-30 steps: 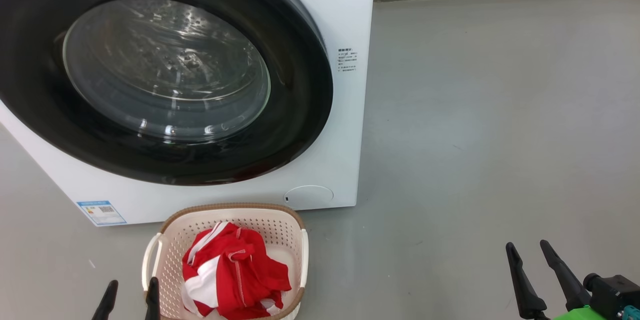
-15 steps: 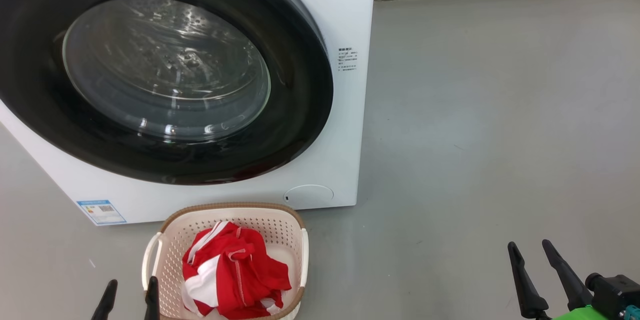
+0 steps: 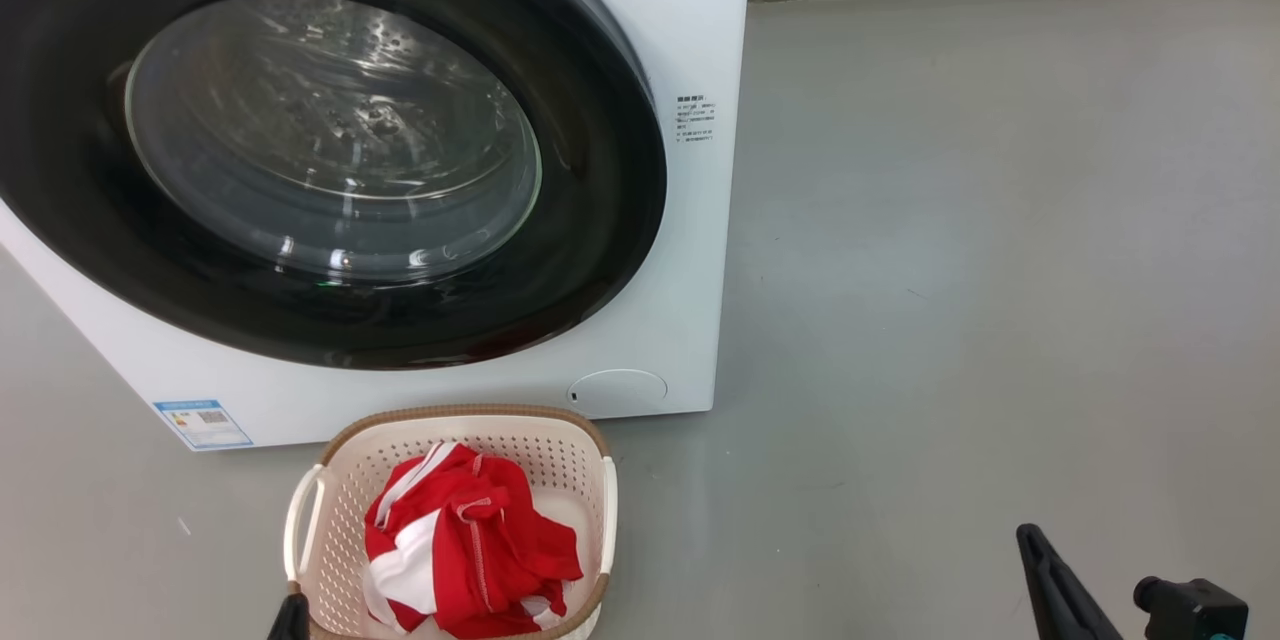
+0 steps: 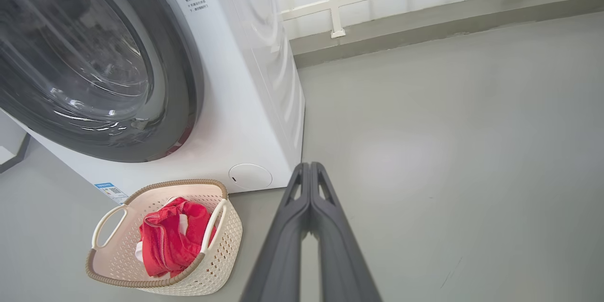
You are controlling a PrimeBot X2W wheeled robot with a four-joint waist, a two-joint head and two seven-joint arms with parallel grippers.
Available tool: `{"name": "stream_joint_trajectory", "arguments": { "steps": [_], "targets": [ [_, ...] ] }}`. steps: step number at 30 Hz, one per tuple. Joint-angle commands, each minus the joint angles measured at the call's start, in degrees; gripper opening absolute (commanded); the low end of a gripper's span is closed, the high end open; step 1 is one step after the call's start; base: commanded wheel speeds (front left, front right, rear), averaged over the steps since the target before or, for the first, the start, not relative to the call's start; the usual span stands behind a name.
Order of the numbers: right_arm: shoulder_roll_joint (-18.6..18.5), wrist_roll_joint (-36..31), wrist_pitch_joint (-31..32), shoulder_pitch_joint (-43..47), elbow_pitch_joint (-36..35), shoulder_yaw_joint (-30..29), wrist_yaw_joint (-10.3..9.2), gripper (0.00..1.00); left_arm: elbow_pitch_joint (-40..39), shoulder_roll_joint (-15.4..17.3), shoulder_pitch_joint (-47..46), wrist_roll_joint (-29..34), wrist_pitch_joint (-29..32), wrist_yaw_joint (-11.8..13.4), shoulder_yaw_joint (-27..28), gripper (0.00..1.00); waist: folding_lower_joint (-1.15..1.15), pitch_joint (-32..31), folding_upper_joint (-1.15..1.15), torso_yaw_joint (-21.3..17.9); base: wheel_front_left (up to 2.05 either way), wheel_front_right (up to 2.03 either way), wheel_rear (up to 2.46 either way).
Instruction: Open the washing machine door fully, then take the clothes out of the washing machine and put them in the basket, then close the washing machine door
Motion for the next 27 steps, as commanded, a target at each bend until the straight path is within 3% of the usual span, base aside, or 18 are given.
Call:
{"name": "stream_joint_trajectory", "arguments": {
  "steps": [1,5,10,27],
  "targets": [
    [-0.5,1.3,0.4,-0.3,-1.0,-0.3,0.0,0.0,-0.9,0.3,-0.3,-1.5,0.3,0.0,0.2,0.0,0.01,0.0,0.0,0.0,0.0,0.0,0.0],
    [-0.4,3.5,1.1,-0.6,-1.3,-0.6,0.0,0.0,-1.0,0.3,-0.7,-4.0,1.0,0.0,0.2,0.0,0.13,-0.1,0.0,0.0,0.0,0.0,0.0],
    [-0.3,6.2,1.9,-1.1,-1.5,-0.8,-0.01,0.0,-1.0,0.3,-1.2,-7.1,1.8,0.0,0.2,0.0,0.01,0.0,0.0,0.1,0.0,0.0,0.0],
    [0.1,14.8,4.6,-2.7,-2.2,-1.6,-0.01,0.0,-1.1,0.4,-3.0,-17.1,4.4,-0.1,0.2,0.0,0.0,0.0,0.0,0.1,0.0,0.0,0.0]
  ]
}}
